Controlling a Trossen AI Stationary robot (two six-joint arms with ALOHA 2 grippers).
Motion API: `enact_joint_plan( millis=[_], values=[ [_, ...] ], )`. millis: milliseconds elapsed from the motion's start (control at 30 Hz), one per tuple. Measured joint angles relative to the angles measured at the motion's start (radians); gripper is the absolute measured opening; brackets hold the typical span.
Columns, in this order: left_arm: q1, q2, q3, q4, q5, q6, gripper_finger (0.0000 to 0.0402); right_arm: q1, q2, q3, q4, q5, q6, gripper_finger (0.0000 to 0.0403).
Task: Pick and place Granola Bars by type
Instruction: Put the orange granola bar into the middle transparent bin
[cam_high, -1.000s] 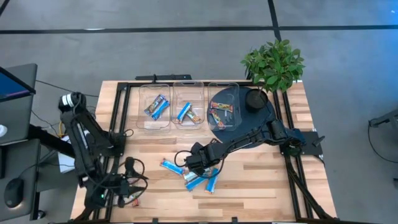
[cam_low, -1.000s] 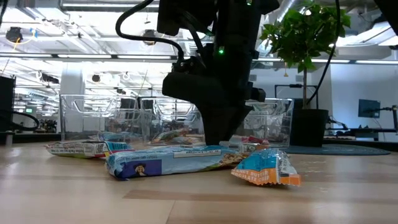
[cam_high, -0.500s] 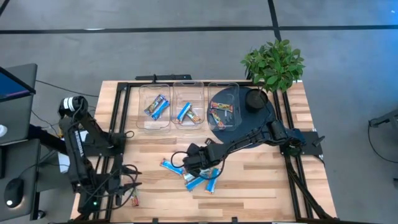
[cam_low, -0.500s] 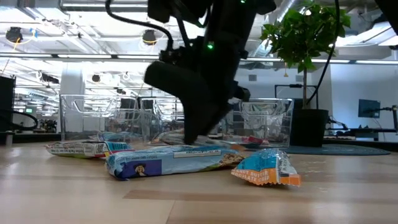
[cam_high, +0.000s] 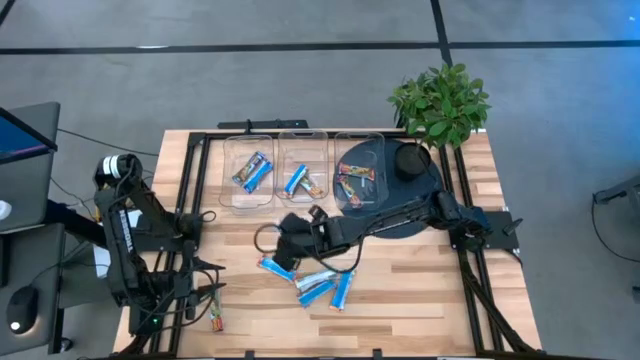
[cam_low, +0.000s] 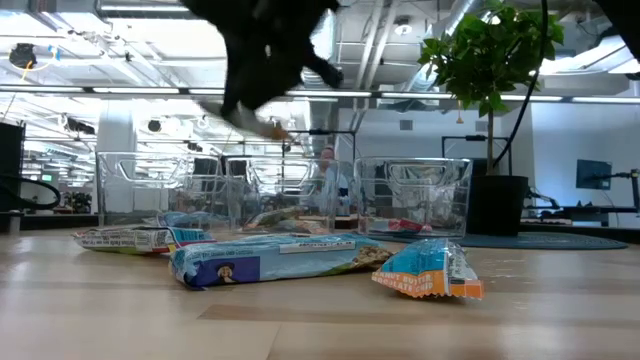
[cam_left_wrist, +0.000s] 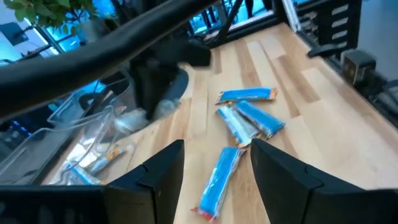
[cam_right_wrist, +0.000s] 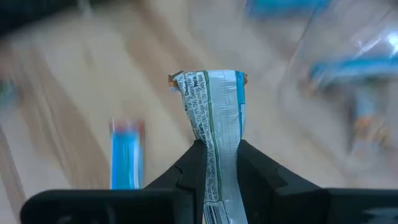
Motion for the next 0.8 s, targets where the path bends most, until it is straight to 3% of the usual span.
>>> enact_joint_plan(
  millis=[200, 533, 800],
  values=[
    [-0.001, 0.0, -0.001, -0.016, 0.006, -0.016, 0.018, -0.065, -0.001, 0.119, -0.003, 0.188, -0.01, 0.0063],
    [-0.001, 0.001, -0.001, -0.016, 0.016, -0.016, 0.018, -0.257, 0.0, 0.119, -0.018, 0.158, 0.105, 0.0063],
    [-0.001, 0.001, -0.001, -0.017, 0.026, -0.016, 0.018, -0.302, 0.002, 0.09, -0.005, 0.152, 0.107, 0.0063]
  ],
)
